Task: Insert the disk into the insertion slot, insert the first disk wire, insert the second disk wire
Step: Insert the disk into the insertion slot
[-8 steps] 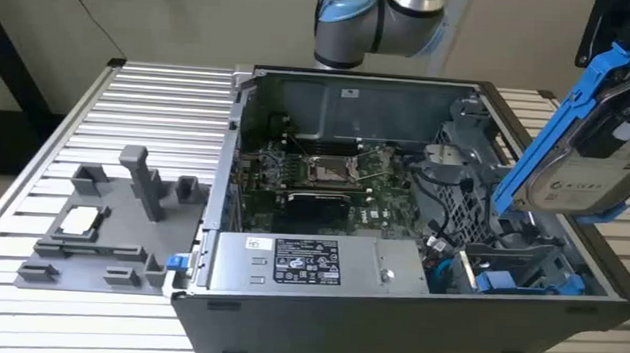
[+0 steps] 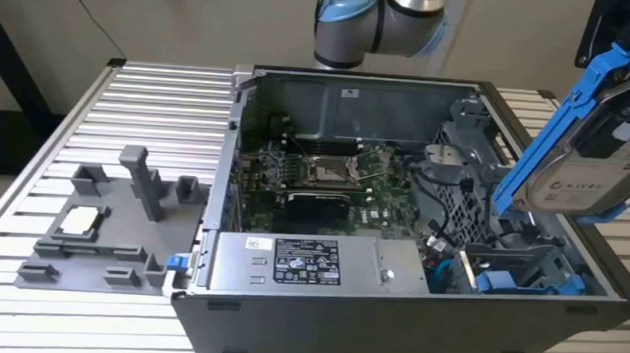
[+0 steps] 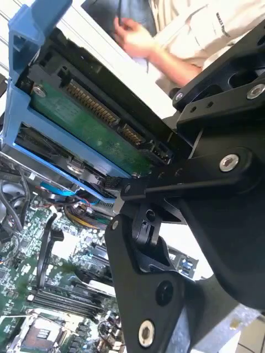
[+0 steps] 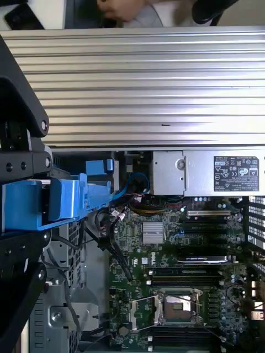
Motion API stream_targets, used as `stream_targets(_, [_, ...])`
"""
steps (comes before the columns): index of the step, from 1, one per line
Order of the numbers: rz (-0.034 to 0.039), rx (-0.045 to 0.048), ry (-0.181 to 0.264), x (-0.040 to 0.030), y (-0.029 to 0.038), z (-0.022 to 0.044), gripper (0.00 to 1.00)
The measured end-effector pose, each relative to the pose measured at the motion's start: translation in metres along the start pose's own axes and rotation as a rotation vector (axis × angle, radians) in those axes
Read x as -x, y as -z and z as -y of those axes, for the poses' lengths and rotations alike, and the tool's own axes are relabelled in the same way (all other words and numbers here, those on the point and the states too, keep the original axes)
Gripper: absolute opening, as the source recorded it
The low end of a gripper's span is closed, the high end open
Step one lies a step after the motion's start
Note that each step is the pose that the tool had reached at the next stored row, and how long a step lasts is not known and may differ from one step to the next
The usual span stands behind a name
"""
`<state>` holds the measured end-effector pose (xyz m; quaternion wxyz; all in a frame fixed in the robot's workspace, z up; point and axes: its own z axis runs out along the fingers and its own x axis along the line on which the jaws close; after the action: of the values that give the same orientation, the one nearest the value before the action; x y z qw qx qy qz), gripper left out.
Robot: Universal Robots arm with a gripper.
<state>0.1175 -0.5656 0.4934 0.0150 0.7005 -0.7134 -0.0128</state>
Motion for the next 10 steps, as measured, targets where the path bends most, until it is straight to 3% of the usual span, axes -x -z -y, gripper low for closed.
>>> stream_targets(10, [0.0001, -0.0003, 0.000, 0.0000, -0.0050, 0.0002, 0.33])
